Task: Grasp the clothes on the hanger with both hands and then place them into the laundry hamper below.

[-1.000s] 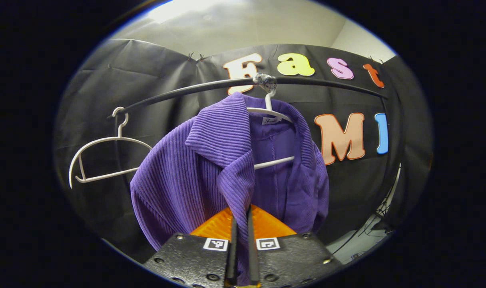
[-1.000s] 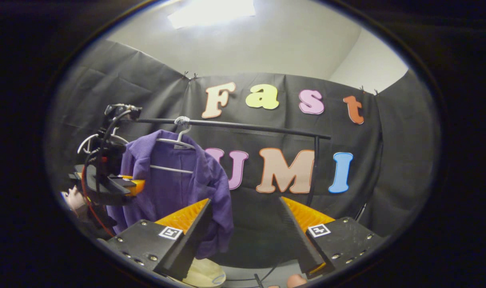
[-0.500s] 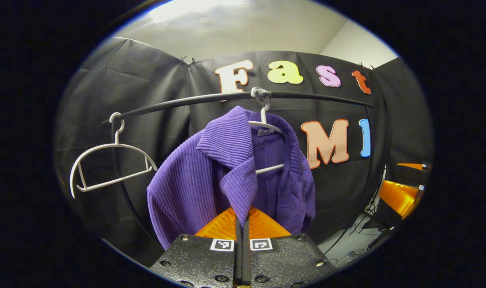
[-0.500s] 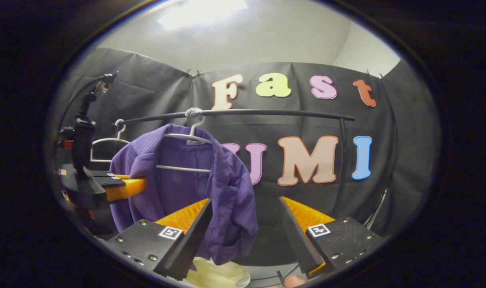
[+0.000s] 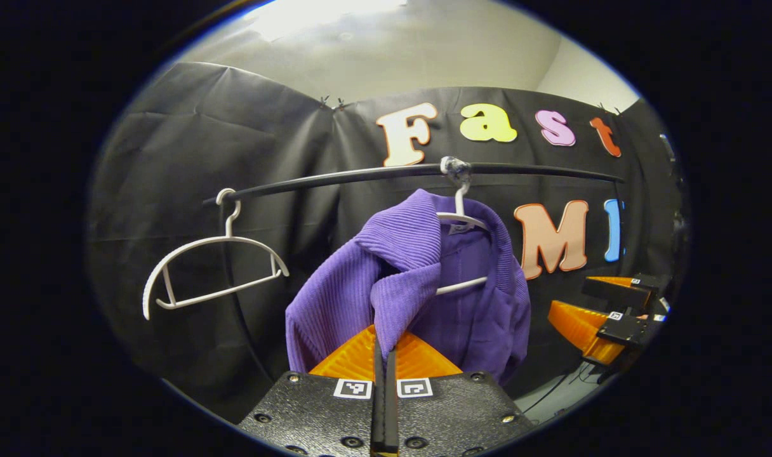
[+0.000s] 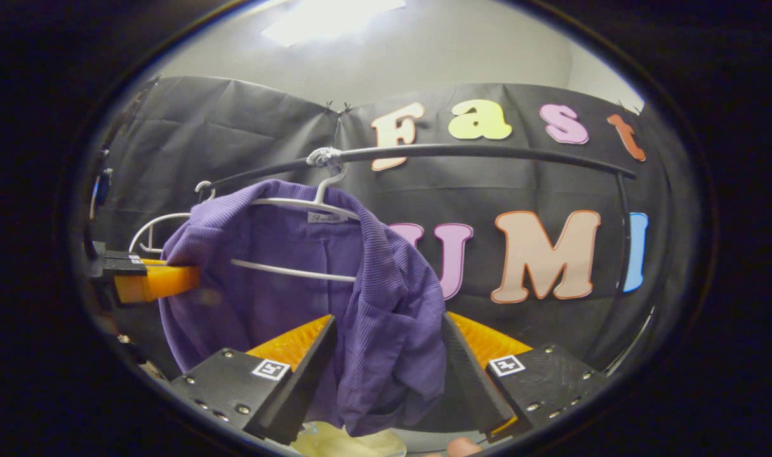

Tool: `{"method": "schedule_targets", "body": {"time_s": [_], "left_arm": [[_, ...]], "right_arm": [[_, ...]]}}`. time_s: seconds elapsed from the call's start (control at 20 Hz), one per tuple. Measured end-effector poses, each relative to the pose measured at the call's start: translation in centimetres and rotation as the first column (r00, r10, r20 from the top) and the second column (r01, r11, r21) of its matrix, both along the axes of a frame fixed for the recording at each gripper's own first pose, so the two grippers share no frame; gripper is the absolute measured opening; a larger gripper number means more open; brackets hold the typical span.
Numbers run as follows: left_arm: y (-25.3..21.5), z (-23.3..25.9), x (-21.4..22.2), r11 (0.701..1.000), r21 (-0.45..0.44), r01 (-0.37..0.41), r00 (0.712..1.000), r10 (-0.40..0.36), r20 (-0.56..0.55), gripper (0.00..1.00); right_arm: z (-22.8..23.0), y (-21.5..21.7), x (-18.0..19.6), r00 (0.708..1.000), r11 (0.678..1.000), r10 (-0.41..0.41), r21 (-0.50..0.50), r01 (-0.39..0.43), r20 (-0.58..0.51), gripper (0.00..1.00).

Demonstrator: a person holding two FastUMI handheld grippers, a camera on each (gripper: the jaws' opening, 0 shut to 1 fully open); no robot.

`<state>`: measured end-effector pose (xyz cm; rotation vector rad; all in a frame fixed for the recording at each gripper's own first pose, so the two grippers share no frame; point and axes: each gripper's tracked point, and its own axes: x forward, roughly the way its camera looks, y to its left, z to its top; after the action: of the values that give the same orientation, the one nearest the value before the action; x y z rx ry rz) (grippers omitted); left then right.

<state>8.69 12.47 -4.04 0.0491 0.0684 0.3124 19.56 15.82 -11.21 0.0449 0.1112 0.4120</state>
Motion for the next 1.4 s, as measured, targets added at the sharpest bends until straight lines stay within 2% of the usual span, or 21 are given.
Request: {"method": "schedule_targets", "body": {"time_s": [0.05, 0.1, 0.25, 0.4, 0.45, 0.5, 0.6, 0.65, 0.7, 0.85, 0.9, 0.95, 1.05, 1.25, 1.4], "left_arm": [[0.1, 0.3, -0.2, 1.000, 0.001, -0.015, 1.000, 0.015, 0.006, 0.00], [0.2, 0.7, -0.4, 0.999, 0.011, -0.034, 0.999, 0.034, 0.013, 0.00], [0.7, 2.3, -1.3, 0.995, 0.039, -0.091, 0.995, 0.089, 0.039, 0.00], [1.6, 4.0, -2.2, 0.988, 0.053, -0.147, 0.988, 0.143, 0.063, 0.00], [1.9, 4.6, -2.5, 0.985, 0.055, -0.166, 0.984, 0.161, 0.075, 0.00], [2.3, 5.3, -2.7, 0.982, 0.056, -0.183, 0.980, 0.177, 0.086, 0.00], [3.0, 6.4, -3.1, 0.975, 0.058, -0.216, 0.972, 0.209, 0.106, 0.00], [3.3, 6.7, -3.4, 0.971, 0.060, -0.231, 0.968, 0.223, 0.112, 0.00], [3.6, 7.0, -3.5, 0.968, 0.064, -0.244, 0.965, 0.235, 0.117, 0.00], [4.2, 7.8, -3.9, 0.957, 0.084, -0.277, 0.956, 0.265, 0.130, 0.00], [4.4, 8.3, -4.0, 0.953, 0.095, -0.289, 0.952, 0.275, 0.138, 0.00], [4.6, 8.8, -4.3, 0.948, 0.106, -0.301, 0.947, 0.284, 0.147, 0.00], [5.1, 9.8, -4.3, 0.940, 0.118, -0.319, 0.940, 0.298, 0.167, 0.00], [5.9, 10.7, -4.2, 0.936, 0.088, -0.341, 0.928, 0.320, 0.192, 0.00], [6.6, 11.3, -4.0, 0.931, 0.082, -0.356, 0.920, 0.333, 0.206, 0.00]], "right_arm": [[-0.3, 0.4, 0.9, 1.000, 1.000, 0.015, 0.001, -0.015, -0.004, 0.95], [-0.7, 0.9, 1.8, 1.000, 1.000, 0.025, 0.005, -0.025, -0.008, 0.98], [-1.7, 1.9, 4.0, 0.999, 0.999, 0.034, 0.030, -0.034, -0.027, 0.98], [-2.7, 3.8, 5.3, 0.996, 0.996, 0.067, 0.056, -0.064, -0.060, 0.95], [-2.9, 4.6, 5.6, 0.995, 0.995, 0.078, 0.064, -0.073, -0.066, 0.98], [-3.1, 5.0, 5.8, 0.994, 0.995, 0.082, 0.069, -0.077, -0.068, 0.95], [-3.7, 6.0, 6.3, 0.994, 0.995, 0.078, 0.070, -0.072, -0.078, 1.00], [-4.1, 6.2, 6.6, 0.994, 0.996, 0.068, 0.063, -0.063, -0.084, 1.00], [-4.5, 6.3, 7.0, 0.995, 0.998, 0.052, 0.051, -0.048, -0.089, 0.94], [-5.6, 7.0, 7.4, 0.993, 0.999, 0.043, 0.027, -0.041, -0.109, 0.98], [-5.8, 6.9, 7.5, 0.994, 0.999, 0.031, 0.017, -0.030, -0.107, 0.97], [-5.8, 6.7, 7.7, 0.995, 1.000, 0.018, 0.006, -0.017, -0.103, 0.87], [-6.0, 6.4, 8.0, 0.995, 1.000, -0.003, -0.030, 0.000, -0.098, 0.60], [-5.7, 4.3, 8.2, 0.994, 0.990, -0.090, -0.112, 0.083, -0.059, 0.19], [-5.0, 2.4, 8.9, 0.986, 0.977, -0.165, -0.141, 0.159, -0.031, 0.17]]}}
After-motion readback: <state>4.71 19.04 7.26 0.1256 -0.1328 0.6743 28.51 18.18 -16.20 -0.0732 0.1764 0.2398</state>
